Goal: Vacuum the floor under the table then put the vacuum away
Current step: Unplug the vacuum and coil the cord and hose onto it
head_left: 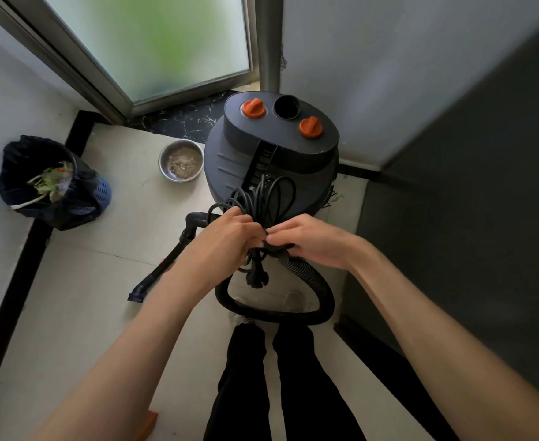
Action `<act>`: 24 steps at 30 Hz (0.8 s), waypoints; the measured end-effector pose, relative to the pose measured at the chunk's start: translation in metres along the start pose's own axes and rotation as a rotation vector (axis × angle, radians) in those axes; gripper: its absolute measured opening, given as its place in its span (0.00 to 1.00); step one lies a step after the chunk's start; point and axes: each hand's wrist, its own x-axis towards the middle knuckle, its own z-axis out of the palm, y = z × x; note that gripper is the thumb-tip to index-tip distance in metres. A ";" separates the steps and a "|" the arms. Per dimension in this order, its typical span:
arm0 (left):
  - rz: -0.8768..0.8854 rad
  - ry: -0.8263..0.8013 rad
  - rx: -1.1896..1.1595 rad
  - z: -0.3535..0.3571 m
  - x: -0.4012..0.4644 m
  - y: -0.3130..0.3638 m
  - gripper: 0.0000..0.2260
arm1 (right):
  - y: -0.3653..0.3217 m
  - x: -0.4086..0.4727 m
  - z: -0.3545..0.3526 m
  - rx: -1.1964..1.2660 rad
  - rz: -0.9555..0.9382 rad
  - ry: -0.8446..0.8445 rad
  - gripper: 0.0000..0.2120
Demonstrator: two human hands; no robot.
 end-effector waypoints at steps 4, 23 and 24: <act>-0.058 -0.082 0.034 -0.002 0.003 0.004 0.08 | 0.001 -0.001 0.003 -0.152 -0.035 0.014 0.14; -0.043 -0.147 0.174 -0.005 0.006 0.007 0.06 | -0.003 -0.001 0.013 -0.287 0.001 0.100 0.12; -0.073 -0.117 0.145 -0.003 0.005 0.008 0.06 | -0.003 -0.001 0.014 -0.292 0.007 0.118 0.12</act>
